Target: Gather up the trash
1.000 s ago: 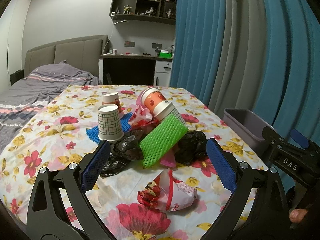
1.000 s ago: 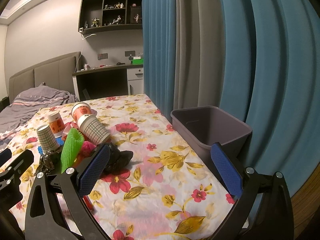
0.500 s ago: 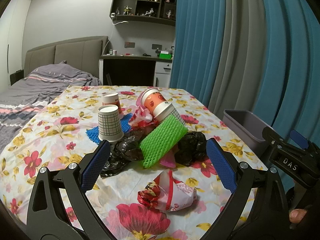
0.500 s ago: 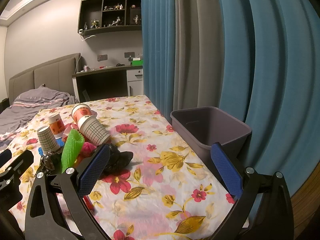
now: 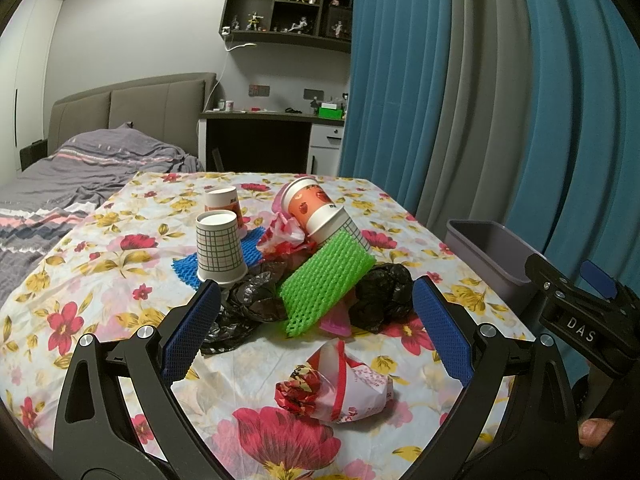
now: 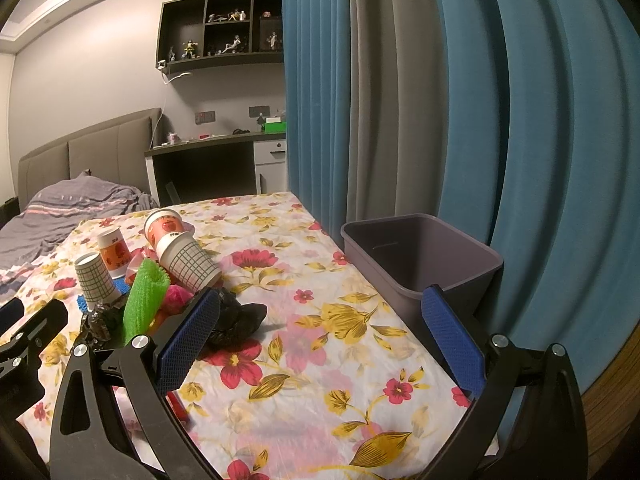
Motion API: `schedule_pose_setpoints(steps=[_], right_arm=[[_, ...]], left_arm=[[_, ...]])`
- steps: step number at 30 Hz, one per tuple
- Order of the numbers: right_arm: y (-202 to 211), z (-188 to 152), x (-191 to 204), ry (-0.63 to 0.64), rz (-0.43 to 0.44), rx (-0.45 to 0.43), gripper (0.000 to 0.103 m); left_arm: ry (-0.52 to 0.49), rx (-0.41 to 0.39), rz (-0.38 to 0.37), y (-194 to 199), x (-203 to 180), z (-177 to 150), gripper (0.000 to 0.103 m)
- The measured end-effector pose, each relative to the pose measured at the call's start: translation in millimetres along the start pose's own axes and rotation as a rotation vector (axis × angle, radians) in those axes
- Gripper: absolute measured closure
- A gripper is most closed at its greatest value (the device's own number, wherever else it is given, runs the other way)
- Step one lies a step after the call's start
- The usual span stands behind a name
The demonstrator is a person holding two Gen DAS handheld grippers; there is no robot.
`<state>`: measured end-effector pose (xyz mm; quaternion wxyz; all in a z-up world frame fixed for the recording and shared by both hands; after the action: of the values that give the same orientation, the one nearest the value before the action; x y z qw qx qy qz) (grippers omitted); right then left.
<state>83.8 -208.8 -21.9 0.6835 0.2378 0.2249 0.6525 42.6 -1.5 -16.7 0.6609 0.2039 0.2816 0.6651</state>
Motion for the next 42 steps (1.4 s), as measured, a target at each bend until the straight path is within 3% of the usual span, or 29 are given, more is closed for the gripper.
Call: schedule_pose_setpoints(steps=[35, 42], right_arm=[[3.8, 2.6, -1.1, -0.009, -0.013, -0.023, 0.005], [-0.2, -2.4, 2.5, 0.006, 0.015, -0.014, 0.005]], left_arm=[[0.002, -0.008, 0.003, 2.5, -6.9, 8.4, 0.008], [0.035, -0.019, 0.028, 0.1, 11.0, 14.2, 0.008]])
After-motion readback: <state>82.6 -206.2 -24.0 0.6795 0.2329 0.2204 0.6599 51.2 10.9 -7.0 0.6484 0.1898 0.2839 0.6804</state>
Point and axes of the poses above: each gripper's, at about its wrist camera, not at the fingertips, and y roughly against the way its jaws point, x to its left, z to its top, the point moved 5 cm from there along -y, roughly the way its jaws point, and after that the axes turned 15 degrees about x, right-handed, at the moved point
